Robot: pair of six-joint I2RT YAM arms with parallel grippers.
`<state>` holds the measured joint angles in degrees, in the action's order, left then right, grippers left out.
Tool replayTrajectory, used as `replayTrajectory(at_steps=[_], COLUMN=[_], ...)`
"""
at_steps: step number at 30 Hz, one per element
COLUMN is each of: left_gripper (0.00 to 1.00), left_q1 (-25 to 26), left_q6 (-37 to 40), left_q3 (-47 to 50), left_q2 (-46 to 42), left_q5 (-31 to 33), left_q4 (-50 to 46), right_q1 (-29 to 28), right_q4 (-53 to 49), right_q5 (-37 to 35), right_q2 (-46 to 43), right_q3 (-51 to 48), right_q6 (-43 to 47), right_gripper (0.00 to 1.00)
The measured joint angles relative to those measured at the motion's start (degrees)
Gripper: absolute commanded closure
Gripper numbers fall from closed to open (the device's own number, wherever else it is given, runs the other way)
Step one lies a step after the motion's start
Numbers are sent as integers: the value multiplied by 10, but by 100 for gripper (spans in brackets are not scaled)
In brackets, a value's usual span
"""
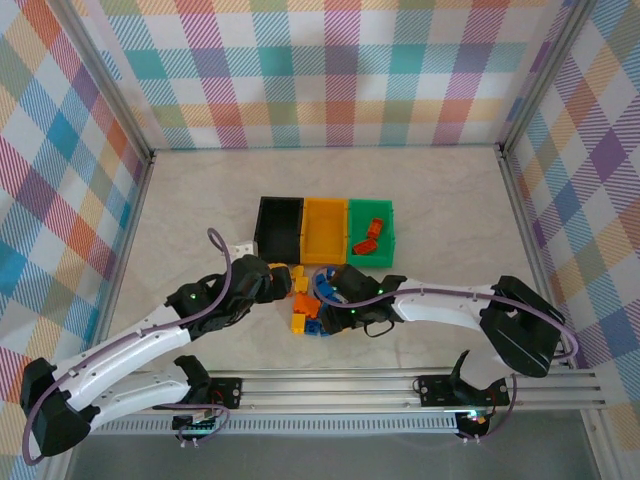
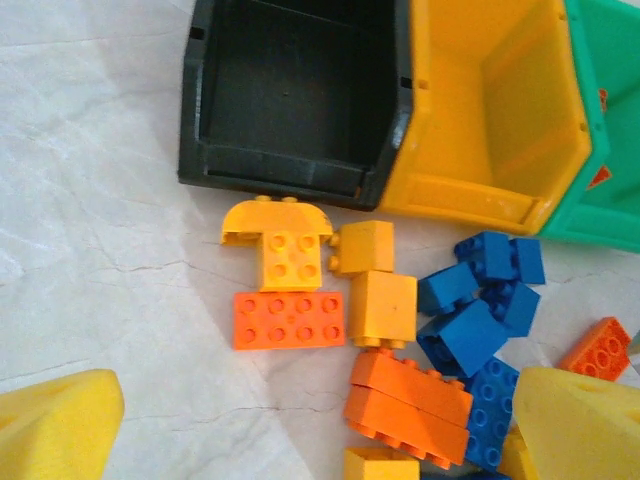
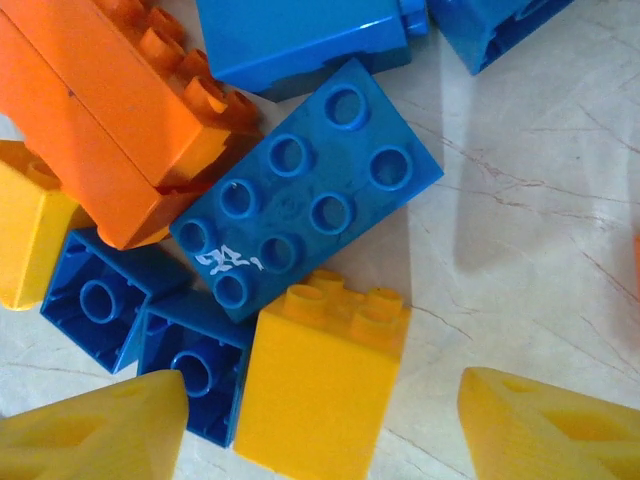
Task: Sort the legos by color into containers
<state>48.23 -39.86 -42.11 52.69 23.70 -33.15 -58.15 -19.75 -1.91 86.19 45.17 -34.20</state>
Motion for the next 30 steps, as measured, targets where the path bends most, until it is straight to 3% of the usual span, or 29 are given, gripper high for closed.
replayTrajectory(at_steps=[8, 20, 24, 30], left_gripper=[0, 0, 0, 0], left_q1=[0, 0, 0, 0], left_q6=[-9, -9, -16, -36], left_q3=[8, 9, 18, 43], left_q2=[-7, -17, -36, -80], left_q5=[19, 39, 49, 55], left_q4=[-15, -33, -47, -72], right_q1=[-1, 1, 22, 59], right_q4=[-36, -53, -55, -20], right_q5=[-54, -81, -63, -11], right_q2=[5, -51, -44, 78], right_q3=[2, 12, 102, 312], right_q6=[-31, 2, 49, 113], right_gripper=[58, 75, 75, 74])
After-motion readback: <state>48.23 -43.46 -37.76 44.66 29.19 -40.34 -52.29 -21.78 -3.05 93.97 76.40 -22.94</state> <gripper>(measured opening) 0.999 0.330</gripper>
